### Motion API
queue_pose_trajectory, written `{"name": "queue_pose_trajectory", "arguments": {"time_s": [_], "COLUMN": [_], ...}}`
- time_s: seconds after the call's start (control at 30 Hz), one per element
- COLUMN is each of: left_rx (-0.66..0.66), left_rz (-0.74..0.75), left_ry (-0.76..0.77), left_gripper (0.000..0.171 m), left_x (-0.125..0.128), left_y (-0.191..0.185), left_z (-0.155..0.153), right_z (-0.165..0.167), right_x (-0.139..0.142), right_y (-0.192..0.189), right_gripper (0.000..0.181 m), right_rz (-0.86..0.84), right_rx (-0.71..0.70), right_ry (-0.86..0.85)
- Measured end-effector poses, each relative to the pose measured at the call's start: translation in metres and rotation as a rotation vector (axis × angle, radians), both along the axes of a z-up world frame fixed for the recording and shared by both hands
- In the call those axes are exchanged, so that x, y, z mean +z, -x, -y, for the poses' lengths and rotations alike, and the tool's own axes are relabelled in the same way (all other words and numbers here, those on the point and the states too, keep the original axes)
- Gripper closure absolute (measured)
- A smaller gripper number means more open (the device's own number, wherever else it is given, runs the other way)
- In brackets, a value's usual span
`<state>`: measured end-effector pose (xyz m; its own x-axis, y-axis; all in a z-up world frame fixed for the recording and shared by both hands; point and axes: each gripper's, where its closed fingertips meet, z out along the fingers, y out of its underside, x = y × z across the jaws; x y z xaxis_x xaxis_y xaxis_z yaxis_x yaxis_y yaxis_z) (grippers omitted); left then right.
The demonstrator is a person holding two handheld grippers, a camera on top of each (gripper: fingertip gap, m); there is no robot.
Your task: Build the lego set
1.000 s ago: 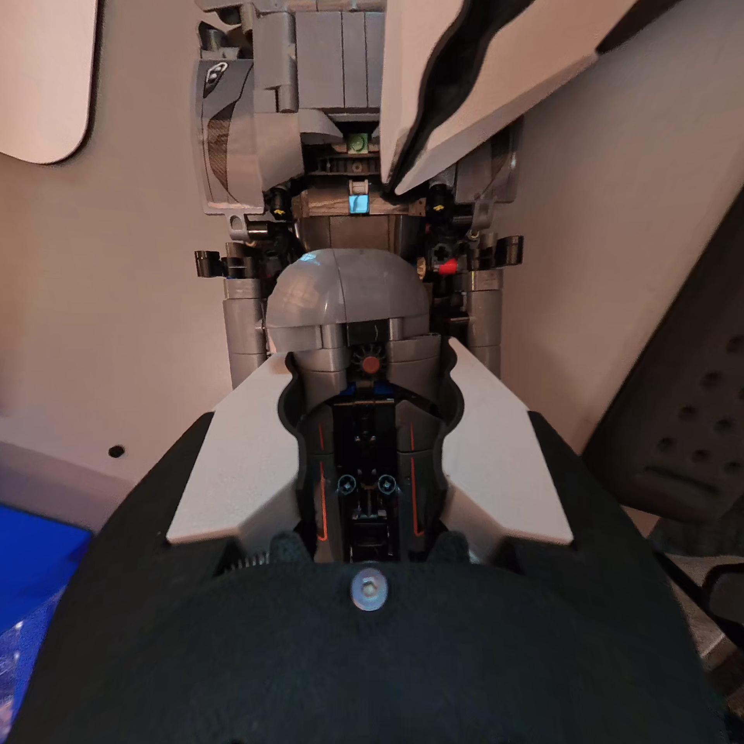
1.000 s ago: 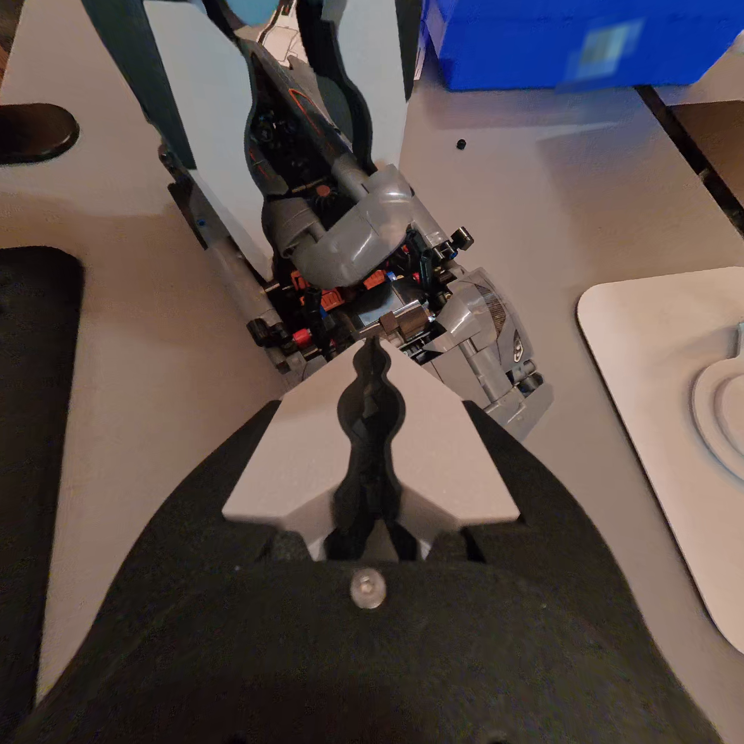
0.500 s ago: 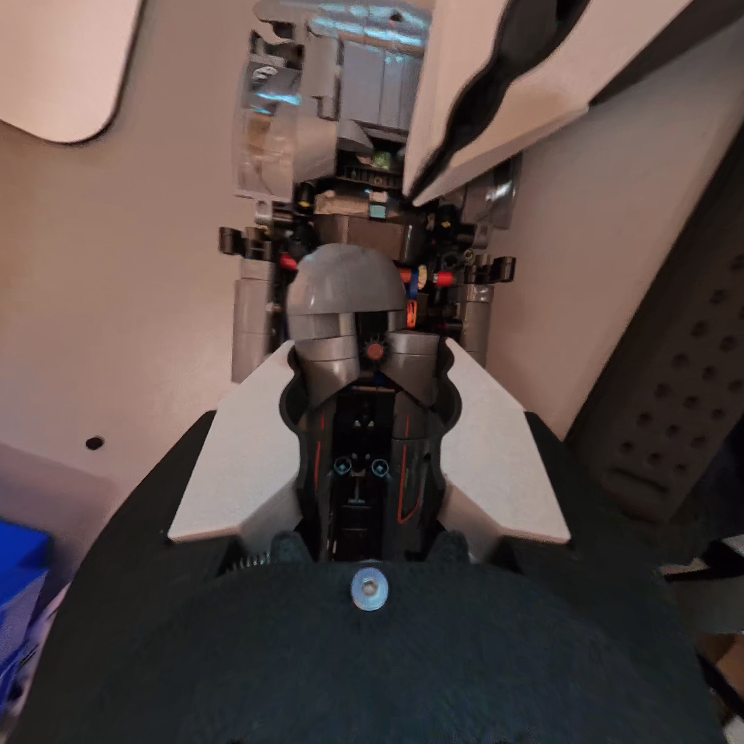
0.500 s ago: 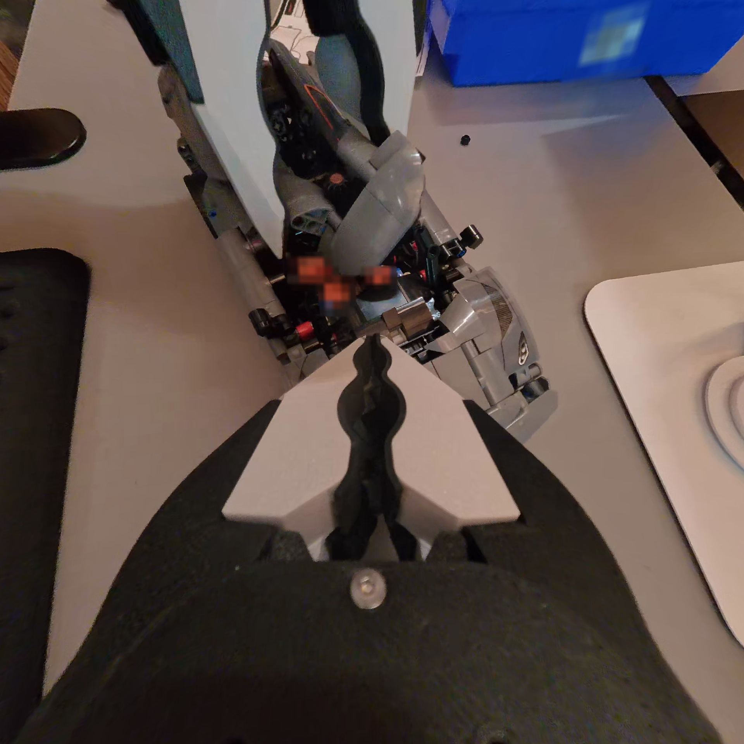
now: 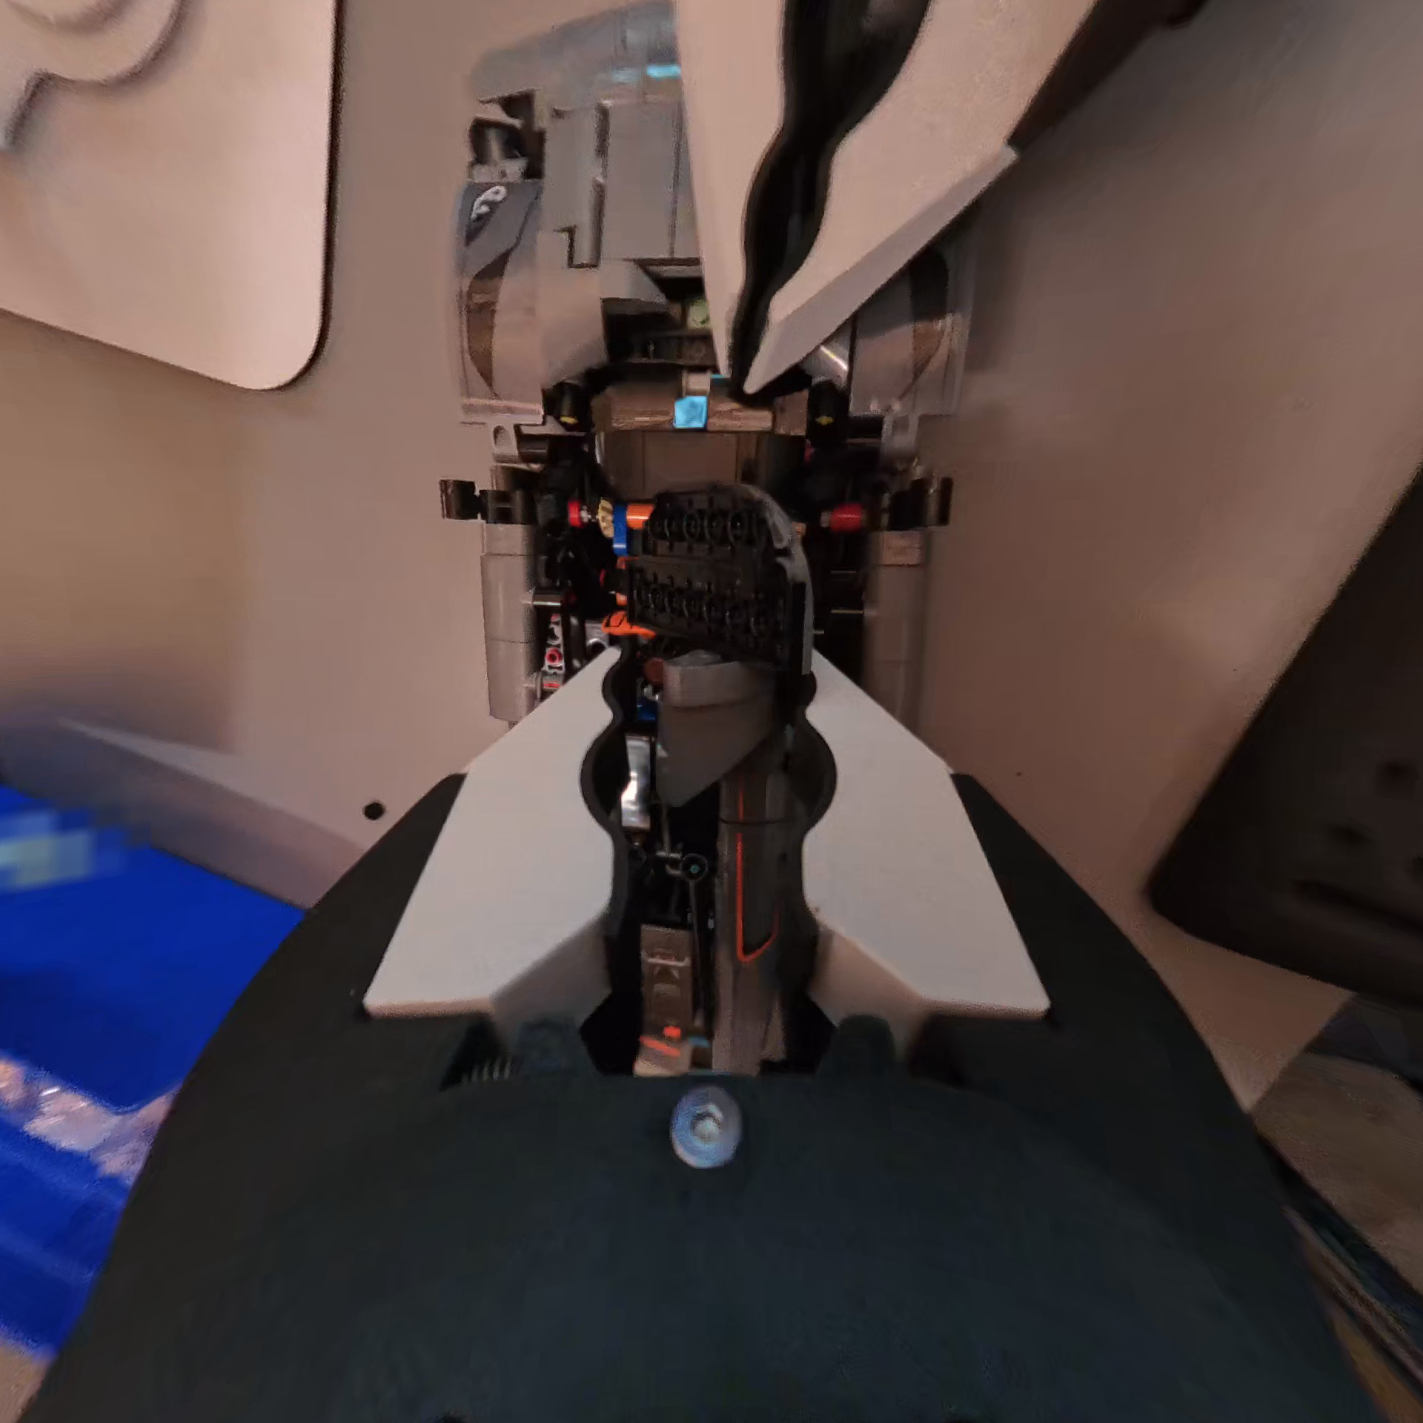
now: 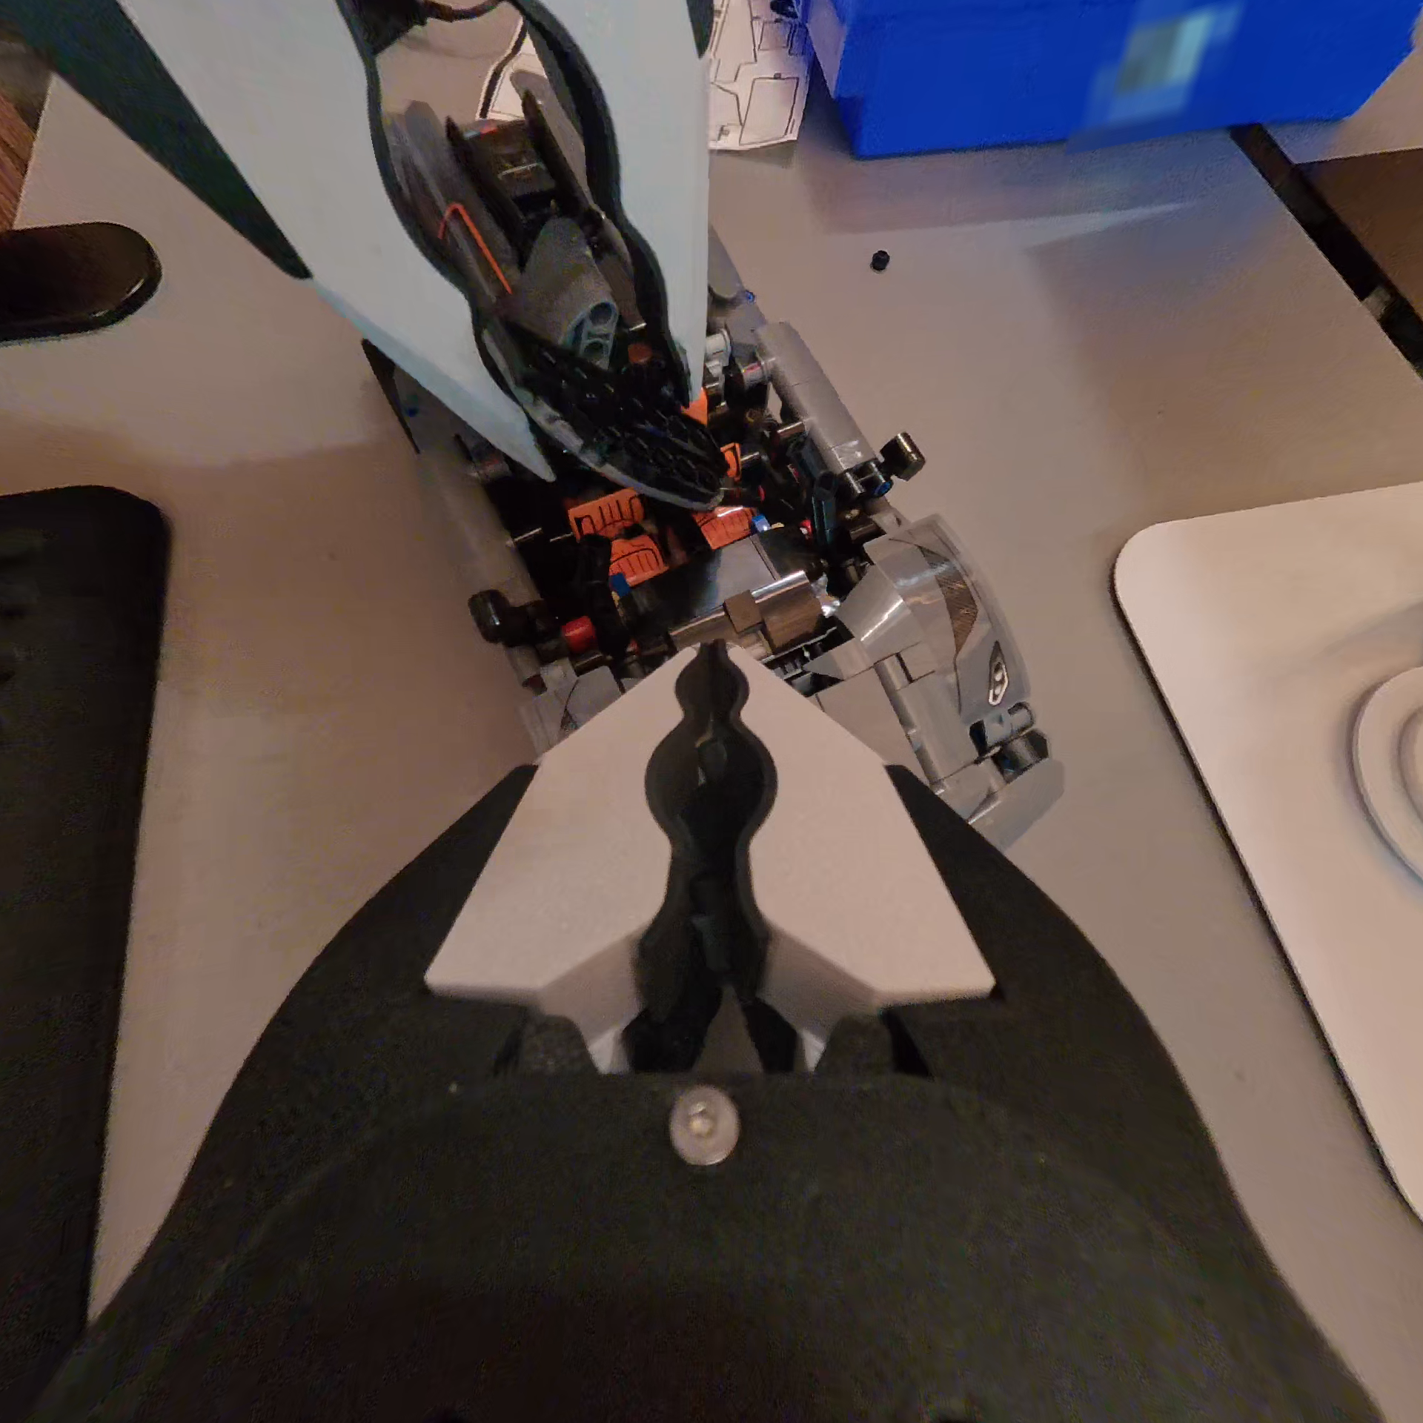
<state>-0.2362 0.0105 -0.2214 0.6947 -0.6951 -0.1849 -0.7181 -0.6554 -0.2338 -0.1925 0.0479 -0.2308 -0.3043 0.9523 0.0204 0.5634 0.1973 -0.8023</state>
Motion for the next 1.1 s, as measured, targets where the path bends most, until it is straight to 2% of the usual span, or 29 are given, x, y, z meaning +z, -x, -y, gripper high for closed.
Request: {"name": "queue_pose_trajectory", "arguments": {"time_s": [0.07,0.3,0.4,0.6,0.7,0.83,0.9,1.07,1.1], "left_rx": [-0.005,0.023,0.061,-0.027,-0.079,-0.242,-0.282,-0.151,-0.086], "left_rz": [-0.034,0.067,0.164,-0.047,-0.083,-0.143,-0.170,-0.015,0.035], "left_ry": [-0.002,-0.085,-0.073,-0.015,-0.003,-0.009,-0.013,-0.063,-0.056], "left_gripper": [0.136,0.137,0.138,0.138,0.138,0.136,0.137,0.137,0.136], "left_x": [-0.001,0.001,0.003,-0.001,-0.001,-0.002,-0.003,-0.001,-0.001], "left_y": [0.000,-0.001,0.000,-0.003,-0.004,-0.008,-0.009,-0.012,-0.011], "left_z": [0.000,0.001,0.000,-0.002,-0.004,-0.007,-0.009,-0.012,-0.013], "right_z": [0.000,0.000,0.000,-0.002,-0.003,-0.004,-0.004,-0.005,-0.005], "right_x": [0.000,0.000,-0.001,-0.001,-0.001,-0.001,-0.001,-0.001,0.000], "right_y": [0.000,0.000,0.000,-0.001,-0.001,-0.002,-0.003,-0.003,-0.003], "right_gripper": [0.181,0.181,0.181,0.181,0.181,0.181,0.181,0.181,0.181], "right_rz": [-0.001,0.009,0.011,0.014,0.014,0.014,0.014,0.013,0.013], "right_rx": [-0.002,-0.009,-0.010,-0.016,-0.023,-0.024,-0.025,-0.024,-0.024], "right_ry": [-0.012,-0.012,-0.013,0.022,0.014,0.022,0.025,0.031,0.034]}}
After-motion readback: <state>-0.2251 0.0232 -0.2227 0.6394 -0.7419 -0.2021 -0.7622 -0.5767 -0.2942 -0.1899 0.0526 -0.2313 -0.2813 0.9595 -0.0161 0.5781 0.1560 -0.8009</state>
